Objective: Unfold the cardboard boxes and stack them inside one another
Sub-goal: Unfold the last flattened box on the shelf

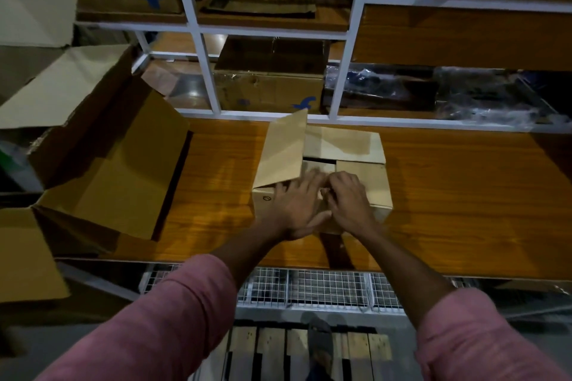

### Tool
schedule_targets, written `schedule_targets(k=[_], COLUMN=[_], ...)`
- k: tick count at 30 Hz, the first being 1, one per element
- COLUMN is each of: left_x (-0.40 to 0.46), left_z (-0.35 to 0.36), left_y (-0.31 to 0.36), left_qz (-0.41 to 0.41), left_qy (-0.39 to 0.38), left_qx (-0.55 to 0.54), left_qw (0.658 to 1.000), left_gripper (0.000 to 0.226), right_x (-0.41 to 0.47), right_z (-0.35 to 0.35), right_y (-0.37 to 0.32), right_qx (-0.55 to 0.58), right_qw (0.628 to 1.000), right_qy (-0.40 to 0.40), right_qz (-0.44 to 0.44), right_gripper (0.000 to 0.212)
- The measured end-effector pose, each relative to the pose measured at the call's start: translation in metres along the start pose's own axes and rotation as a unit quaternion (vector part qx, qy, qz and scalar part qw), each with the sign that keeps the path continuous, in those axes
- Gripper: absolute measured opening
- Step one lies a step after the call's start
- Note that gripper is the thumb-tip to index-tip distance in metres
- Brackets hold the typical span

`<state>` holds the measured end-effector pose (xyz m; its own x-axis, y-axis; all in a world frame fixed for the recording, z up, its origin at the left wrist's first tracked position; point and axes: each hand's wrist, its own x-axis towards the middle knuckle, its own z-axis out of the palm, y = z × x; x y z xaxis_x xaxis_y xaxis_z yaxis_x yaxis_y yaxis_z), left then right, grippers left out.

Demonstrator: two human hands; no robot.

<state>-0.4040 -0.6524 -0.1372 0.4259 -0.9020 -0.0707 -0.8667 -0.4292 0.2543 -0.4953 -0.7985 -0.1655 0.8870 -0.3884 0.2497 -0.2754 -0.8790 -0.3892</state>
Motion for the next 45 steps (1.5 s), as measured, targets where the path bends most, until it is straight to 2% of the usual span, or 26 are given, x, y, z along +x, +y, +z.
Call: schedule_targets(k=[2, 3, 4, 6, 8, 11, 14, 17, 20, 23, 24, 26, 29, 31, 33, 36, 38, 42, 45], left_x=[0.006, 0.008, 0.011, 0.017, 0.019, 0.022, 0.026, 0.026, 0.03, 0.048, 0.055, 0.069, 0.085, 0.09, 0.09, 0.089, 0.088, 0.087, 0.088], left_z=[0.0, -0.003, -0.004, -0.003, 0.003, 0.008, 0.001, -0.002, 0.0, -0.005, -0.008, -0.017, -0.021, -0.017, -0.008, 0.0, 0.003, 0.006, 0.006], left_y=[-0.018, -0.029, -0.042, -0.062, -0.072, -0.069, -0.071, -0.076, -0.072, -0.066, -0.066, -0.067, -0.072, -0.074, -0.078, -0.081, -0.082, -0.084, -0.084], left_qz=[-0.065, -0.103, -0.14, -0.195, -0.21, -0.22, -0.221, -0.208, -0.213, -0.175, -0.164, -0.197, -0.255, -0.262, -0.268, -0.267, -0.265, -0.266, -0.268], left_qy=[0.052, 0.081, 0.091, 0.062, 0.046, 0.083, 0.098, 0.095, 0.094, 0.096, 0.1, 0.101, 0.073, 0.061, 0.084, 0.094, 0.094, 0.095, 0.088], left_qx=[0.084, 0.082, 0.05, -0.033, -0.099, -0.165, -0.173, -0.135, -0.068, 0.004, 0.004, -0.05, -0.082, -0.047, -0.002, 0.001, -0.003, 0.01, 0.02], left_qw=[0.993, 0.988, 0.985, 0.978, 0.972, 0.958, 0.955, 0.964, 0.97, 0.98, 0.981, 0.974, 0.961, 0.962, 0.96, 0.959, 0.96, 0.959, 0.959], left_gripper=[0.081, 0.078, 0.075, 0.073, 0.068, 0.059, 0.056, 0.053, 0.061, 0.059, 0.06, 0.068, 0.105, 0.114, 0.105, 0.098, 0.097, 0.108, 0.103], right_x=[0.0, 0.0, 0.0, -0.001, 0.001, 0.007, 0.016, 0.032, 0.052, 0.069, 0.076, 0.091, 0.112, 0.125, 0.138, 0.158, 0.167, 0.179, 0.185], right_z=[0.002, 0.002, 0.002, 0.0, -0.001, -0.002, -0.004, -0.007, -0.013, -0.02, -0.021, -0.022, -0.016, -0.009, -0.002, 0.008, 0.014, 0.021, 0.024], right_y=[0.004, 0.007, 0.01, 0.012, 0.011, 0.006, 0.003, 0.007, 0.01, 0.015, 0.017, 0.023, 0.035, 0.045, 0.053, 0.06, 0.061, 0.064, 0.063], right_qx=[0.001, 0.0, -0.001, -0.003, -0.008, -0.029, -0.04, -0.052, -0.066, -0.038, -0.031, -0.036, -0.054, -0.07, -0.082, -0.09, -0.107, -0.11, -0.1], right_qw=[1.0, 1.0, 1.0, 1.0, 1.0, 0.998, 0.997, 0.992, 0.988, 0.992, 0.992, 0.99, 0.986, 0.986, 0.985, 0.983, 0.987, 0.992, 0.992], right_qy=[0.008, 0.011, 0.012, 0.007, 0.0, -0.018, -0.035, -0.08, -0.125, -0.109, -0.108, -0.117, -0.136, -0.136, -0.141, -0.146, -0.113, -0.031, -0.02], right_qz=[0.009, 0.011, 0.011, 0.016, 0.024, 0.046, 0.064, 0.085, 0.066, 0.053, 0.054, 0.065, 0.083, 0.072, 0.059, 0.058, 0.051, 0.048, 0.078], right_gripper=[0.016, 0.017, 0.018, 0.025, 0.031, 0.035, 0.037, 0.035, 0.059, 0.085, 0.086, 0.085, 0.087, 0.088, 0.086, 0.079, 0.065, 0.022, 0.014])
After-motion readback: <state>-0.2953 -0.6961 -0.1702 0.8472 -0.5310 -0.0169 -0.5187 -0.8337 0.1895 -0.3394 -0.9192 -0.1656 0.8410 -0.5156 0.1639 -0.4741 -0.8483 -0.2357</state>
